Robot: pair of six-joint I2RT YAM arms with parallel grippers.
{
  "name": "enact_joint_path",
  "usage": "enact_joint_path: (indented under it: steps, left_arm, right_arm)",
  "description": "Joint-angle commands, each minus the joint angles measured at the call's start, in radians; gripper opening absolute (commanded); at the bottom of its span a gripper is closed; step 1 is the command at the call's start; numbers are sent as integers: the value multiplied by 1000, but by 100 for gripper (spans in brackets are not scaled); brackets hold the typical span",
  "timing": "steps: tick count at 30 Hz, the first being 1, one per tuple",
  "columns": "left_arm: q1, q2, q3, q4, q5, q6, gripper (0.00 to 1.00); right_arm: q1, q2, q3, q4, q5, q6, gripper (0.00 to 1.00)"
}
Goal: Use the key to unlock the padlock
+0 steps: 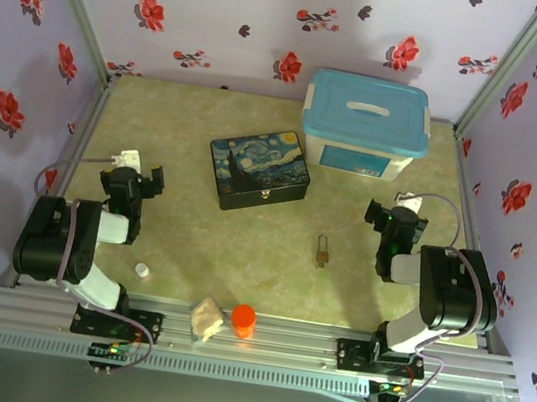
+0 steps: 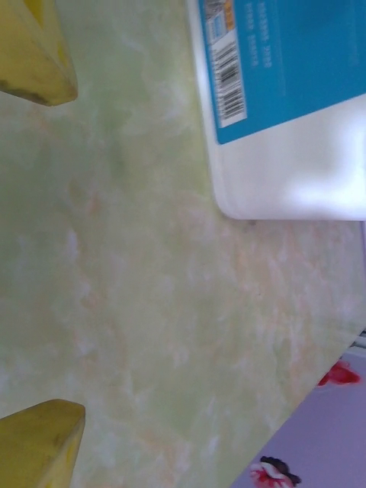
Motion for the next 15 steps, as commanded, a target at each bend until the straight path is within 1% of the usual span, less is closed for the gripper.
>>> enact_joint_path:
  steps: [1, 2, 4, 11, 15]
  left_arm:
    - [2, 10, 16, 53, 11, 28, 100]
    - [2, 7, 17, 47, 9, 27, 100]
    - [1, 8, 17, 48, 9, 27, 100]
    - [1, 8, 17, 48, 9, 28, 100]
    - [0, 9, 18, 49, 11, 28, 100]
  right_arm:
    - [-23, -13, 34, -6, -44, 6, 99]
    - [-24, -18, 36, -17, -45, 7, 99]
    - [-23, -7, 29, 16, -44, 4, 99]
    - [-28, 0, 54, -28, -64, 7, 99]
    - [-29, -13, 34, -4, -67, 4, 99]
